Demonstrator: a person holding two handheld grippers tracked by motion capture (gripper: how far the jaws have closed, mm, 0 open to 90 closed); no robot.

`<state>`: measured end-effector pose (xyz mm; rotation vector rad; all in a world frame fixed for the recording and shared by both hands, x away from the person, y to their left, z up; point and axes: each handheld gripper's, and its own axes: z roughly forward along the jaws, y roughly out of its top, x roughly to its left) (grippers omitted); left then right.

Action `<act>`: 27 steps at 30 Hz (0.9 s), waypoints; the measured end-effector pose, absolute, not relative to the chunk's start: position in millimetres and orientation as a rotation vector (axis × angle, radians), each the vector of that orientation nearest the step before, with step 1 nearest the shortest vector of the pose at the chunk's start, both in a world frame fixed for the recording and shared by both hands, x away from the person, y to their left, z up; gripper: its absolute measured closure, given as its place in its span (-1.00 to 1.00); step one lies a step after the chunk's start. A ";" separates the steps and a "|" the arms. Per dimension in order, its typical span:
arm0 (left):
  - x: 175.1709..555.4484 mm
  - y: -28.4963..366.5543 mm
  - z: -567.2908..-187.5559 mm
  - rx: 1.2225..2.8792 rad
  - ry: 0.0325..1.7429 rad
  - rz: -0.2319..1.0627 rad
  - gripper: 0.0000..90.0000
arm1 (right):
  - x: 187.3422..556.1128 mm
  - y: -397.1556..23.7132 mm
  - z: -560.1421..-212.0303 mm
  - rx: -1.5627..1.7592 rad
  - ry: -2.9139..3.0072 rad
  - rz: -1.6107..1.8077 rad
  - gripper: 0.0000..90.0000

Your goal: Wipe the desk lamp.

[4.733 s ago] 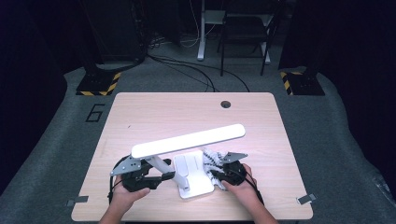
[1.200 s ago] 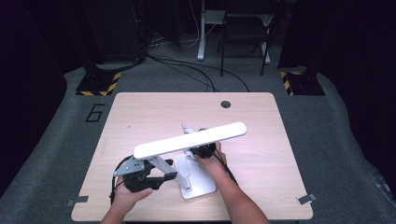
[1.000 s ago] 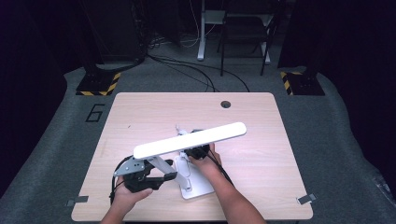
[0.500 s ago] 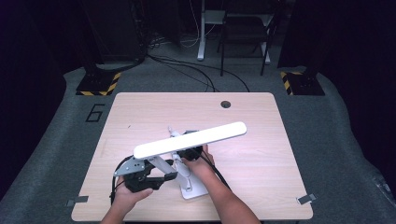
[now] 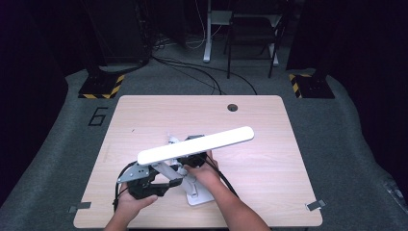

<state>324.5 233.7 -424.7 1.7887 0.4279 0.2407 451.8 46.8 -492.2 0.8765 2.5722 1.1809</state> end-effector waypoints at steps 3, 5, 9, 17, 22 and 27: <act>324.4 233.1 -425.1 1.782 0.428 0.239 0.16 | 446.3 40.6 -485.4 0.835 2.539 1.145 0.66; 324.3 233.2 -425.1 1.784 0.429 0.243 0.16 | 443.3 35.2 -483.0 0.858 2.513 1.160 0.66; 324.1 233.0 -425.3 1.780 0.430 0.239 0.16 | 436.8 18.4 -480.3 0.853 2.530 1.160 0.66; 323.7 233.8 -425.3 1.787 0.432 0.243 0.16 | 438.4 2.6 -496.4 0.889 2.513 1.128 0.66; 323.6 233.7 -426.0 1.779 0.428 0.239 0.16 | 442.4 -4.3 -498.5 0.923 2.482 1.063 0.66; 323.7 233.6 -426.1 1.775 0.429 0.241 0.16 | 448.7 -13.3 -499.6 0.947 2.453 1.058 0.66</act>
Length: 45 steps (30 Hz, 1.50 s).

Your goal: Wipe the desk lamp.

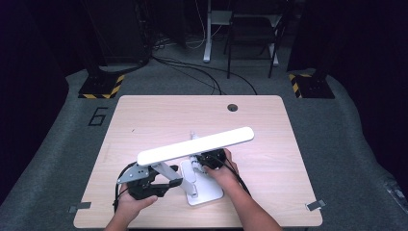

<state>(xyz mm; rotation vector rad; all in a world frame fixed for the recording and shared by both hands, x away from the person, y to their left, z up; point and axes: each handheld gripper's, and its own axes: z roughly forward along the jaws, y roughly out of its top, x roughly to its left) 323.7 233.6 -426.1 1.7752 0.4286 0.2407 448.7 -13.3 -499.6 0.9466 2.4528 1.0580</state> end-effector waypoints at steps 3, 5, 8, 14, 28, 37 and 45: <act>323.9 233.4 -426.2 1.774 0.428 0.240 0.16 | 449.8 -18.0 -499.3 0.959 2.445 1.039 0.66; 323.8 233.3 -426.3 1.771 0.433 0.238 0.16 | 451.2 -22.6 -499.6 0.964 2.432 1.033 0.66; 323.8 233.2 -426.4 1.768 0.432 0.238 0.16 | 453.9 -32.2 -499.8 0.992 2.424 1.022 0.66; 324.6 234.5 -425.6 1.779 0.434 0.239 0.16 | 454.1 -50.2 -497.1 1.048 2.397 0.996 0.66; 324.4 234.2 -426.5 1.769 0.434 0.234 0.16 | 409.3 -68.1 -474.8 0.901 2.379 1.156 0.64; 324.1 233.9 -426.3 1.771 0.436 0.235 0.16 | 371.7 -69.5 -480.5 0.879 2.395 1.249 0.62; 323.9 233.0 -426.7 1.763 0.439 0.230 0.16 | 345.9 -75.0 -496.1 0.824 2.416 1.179 0.61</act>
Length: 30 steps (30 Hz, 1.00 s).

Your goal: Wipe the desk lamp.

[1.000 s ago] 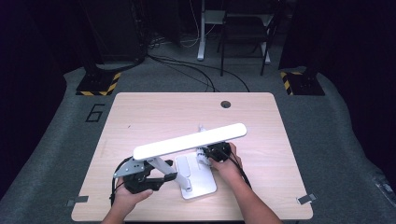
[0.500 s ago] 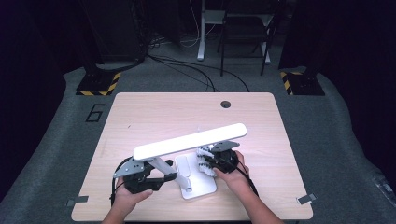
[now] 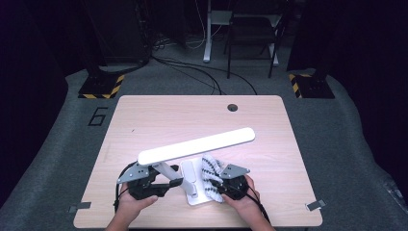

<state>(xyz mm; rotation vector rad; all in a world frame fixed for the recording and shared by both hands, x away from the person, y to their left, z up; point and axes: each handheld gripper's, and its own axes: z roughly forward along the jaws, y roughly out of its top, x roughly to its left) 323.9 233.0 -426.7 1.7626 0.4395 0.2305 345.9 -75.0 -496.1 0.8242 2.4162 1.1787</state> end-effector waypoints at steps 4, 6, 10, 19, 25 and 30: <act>324.4 233.3 -426.5 1.767 0.433 0.228 0.16 | 340.8 -82.4 -504.9 0.827 2.430 1.149 0.61; 324.4 233.4 -426.2 1.771 0.430 0.227 0.16 | 340.3 -86.8 -507.5 0.836 2.427 1.159 0.61; 324.8 233.2 -426.1 1.771 0.430 0.226 0.16 | 338.9 -93.3 -509.7 0.875 2.416 1.175 0.60; 324.8 234.6 -426.0 1.772 0.441 0.219 0.14 | 335.2 -99.7 -511.9 0.930 2.390 1.213 0.54; 324.5 234.4 -425.4 1.770 0.443 0.219 0.14 | 335.4 -99.6 -512.3 0.934 2.394 1.218 0.54; 324.2 238.2 -423.1 1.767 0.460 0.216 0.06 | 335.3 -100.0 -512.1 0.944 2.392 1.217 0.55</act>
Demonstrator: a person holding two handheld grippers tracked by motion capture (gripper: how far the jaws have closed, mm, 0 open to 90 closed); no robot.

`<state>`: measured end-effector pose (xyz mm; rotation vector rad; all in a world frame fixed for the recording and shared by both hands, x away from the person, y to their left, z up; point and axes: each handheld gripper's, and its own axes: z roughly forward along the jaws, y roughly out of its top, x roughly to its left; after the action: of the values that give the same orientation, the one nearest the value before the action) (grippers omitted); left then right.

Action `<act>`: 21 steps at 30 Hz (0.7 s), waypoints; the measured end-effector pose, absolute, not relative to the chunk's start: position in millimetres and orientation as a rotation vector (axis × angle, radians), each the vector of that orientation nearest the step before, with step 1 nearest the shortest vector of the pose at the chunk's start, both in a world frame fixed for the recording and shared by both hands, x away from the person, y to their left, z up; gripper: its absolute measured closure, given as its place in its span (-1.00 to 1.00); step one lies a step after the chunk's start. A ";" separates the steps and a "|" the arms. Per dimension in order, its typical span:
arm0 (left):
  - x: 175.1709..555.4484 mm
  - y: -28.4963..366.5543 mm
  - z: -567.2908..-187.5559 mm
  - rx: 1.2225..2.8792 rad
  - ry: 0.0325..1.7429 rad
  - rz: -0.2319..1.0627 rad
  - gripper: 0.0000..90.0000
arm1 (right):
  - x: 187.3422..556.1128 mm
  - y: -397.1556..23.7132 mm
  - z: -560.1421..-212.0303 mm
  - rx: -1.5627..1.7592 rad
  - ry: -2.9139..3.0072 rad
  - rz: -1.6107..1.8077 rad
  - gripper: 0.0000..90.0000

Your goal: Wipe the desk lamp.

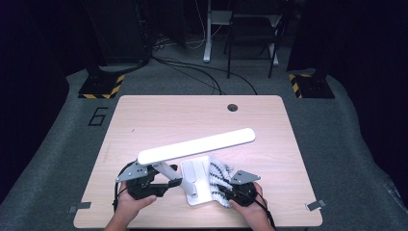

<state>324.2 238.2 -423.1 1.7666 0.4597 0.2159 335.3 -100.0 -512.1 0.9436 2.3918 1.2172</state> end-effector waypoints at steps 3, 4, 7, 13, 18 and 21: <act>323.5 241.5 -419.4 1.745 0.460 0.217 0.01 | 335.7 -100.4 -512.3 0.939 2.389 1.220 0.55; 323.2 241.9 -418.3 1.745 0.462 0.215 0.01 | 335.8 -100.4 -512.4 0.939 2.388 1.222 0.55; 322.2 242.9 -415.0 1.753 0.464 0.221 0.01 | 335.4 -100.2 -512.3 0.941 2.384 1.221 0.54; 321.8 245.6 -409.9 1.756 0.467 0.212 0.01 | 335.4 -100.3 -512.3 0.943 2.384 1.224 0.53; 320.8 247.6 -407.0 1.751 0.479 0.203 -0.01 | 335.5 -100.5 -512.1 0.943 2.387 1.225 0.53; 321.4 250.9 -406.1 1.735 0.475 0.190 -0.04 | 334.9 -99.8 -512.0 0.954 2.377 1.233 0.53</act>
<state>321.4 250.9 -406.1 1.7350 0.4748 0.1900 334.9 -99.8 -512.0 0.9541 2.3773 1.2325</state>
